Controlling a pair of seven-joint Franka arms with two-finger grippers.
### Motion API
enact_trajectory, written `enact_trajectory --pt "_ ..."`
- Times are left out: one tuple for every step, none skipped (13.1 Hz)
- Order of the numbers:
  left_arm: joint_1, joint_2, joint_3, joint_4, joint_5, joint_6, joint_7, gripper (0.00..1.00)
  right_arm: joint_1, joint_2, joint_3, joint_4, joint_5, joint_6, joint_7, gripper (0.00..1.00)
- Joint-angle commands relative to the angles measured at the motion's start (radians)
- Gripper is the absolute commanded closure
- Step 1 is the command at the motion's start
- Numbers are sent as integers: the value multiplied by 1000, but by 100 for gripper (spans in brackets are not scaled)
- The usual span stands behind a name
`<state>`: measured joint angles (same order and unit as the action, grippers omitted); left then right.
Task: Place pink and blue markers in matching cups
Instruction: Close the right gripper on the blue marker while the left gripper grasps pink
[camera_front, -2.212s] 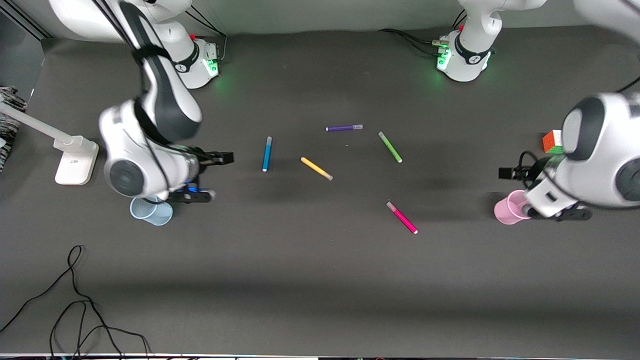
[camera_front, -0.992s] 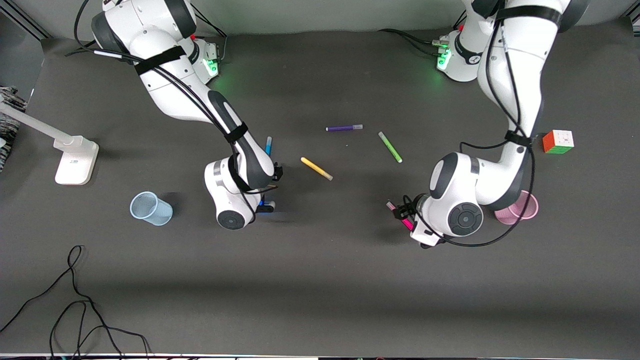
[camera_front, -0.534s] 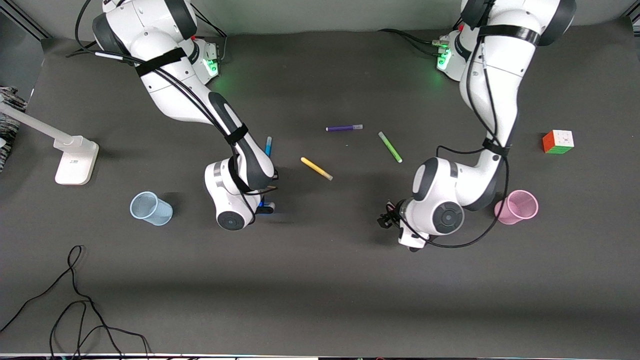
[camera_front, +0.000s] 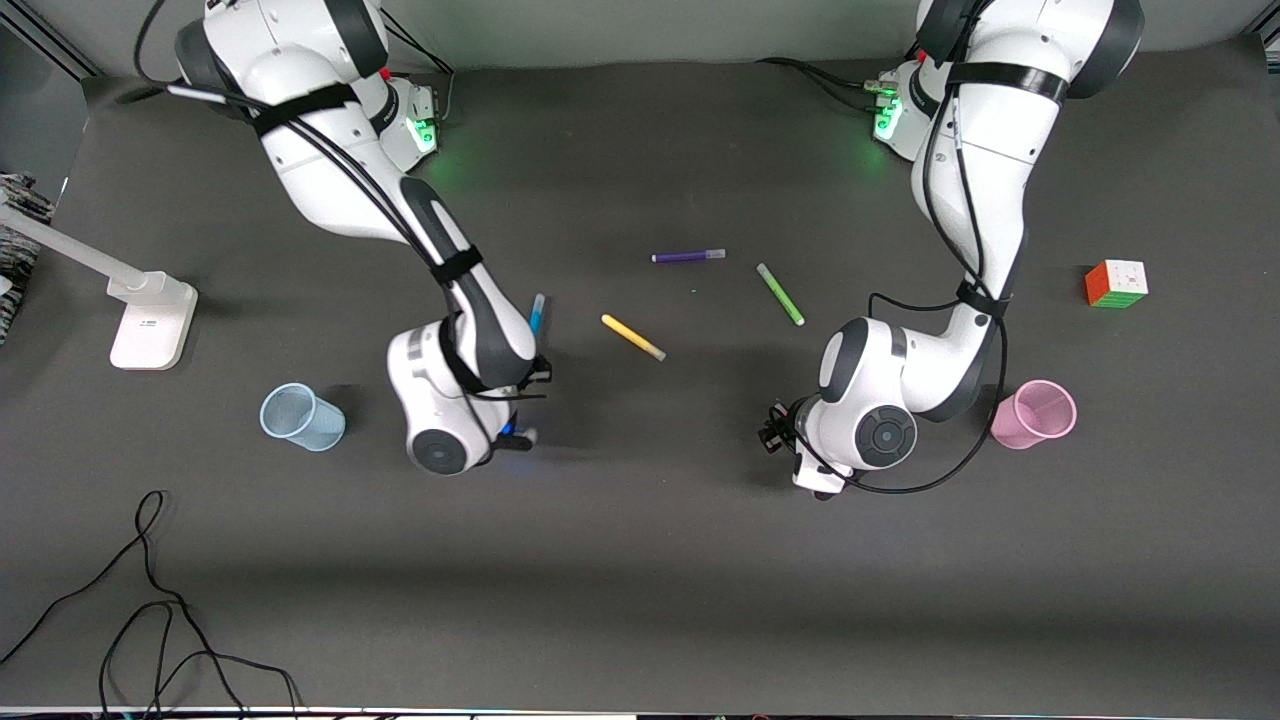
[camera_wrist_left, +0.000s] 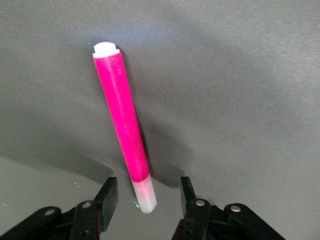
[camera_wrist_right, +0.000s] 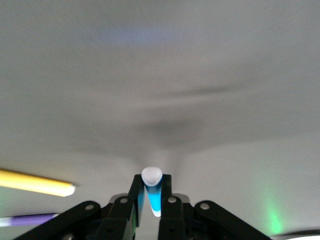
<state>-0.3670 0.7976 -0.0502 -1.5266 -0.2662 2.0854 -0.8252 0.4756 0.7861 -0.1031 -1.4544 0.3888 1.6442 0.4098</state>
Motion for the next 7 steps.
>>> enact_trajectory --pt "-9 -9 9 -23 4 15 -3 77 38 -155 -59 -17 -127 -5 107 100" --pt "-6 -12 9 -21 4 7 1 100 46 -194 -85 -14 -222 14 148 100" --pt "-3 -17 9 -21 4 1 0 100 43 -232 -116 -17 -238 32 147 100" --pt "-1 -17 9 -21 4 -2 3 100 44 -263 -160 -21 -251 37 133 100" --pt "0 -20 10 -18 4 -14 4 100 47 -287 -202 -23 -267 39 97 100" --pt "5 -28 10 -12 4 -31 12 100 49 -315 -234 -23 -286 54 81 100" --pt "8 -47 18 -4 4 -69 20 100 49 -347 -271 -32 -288 87 77 100"
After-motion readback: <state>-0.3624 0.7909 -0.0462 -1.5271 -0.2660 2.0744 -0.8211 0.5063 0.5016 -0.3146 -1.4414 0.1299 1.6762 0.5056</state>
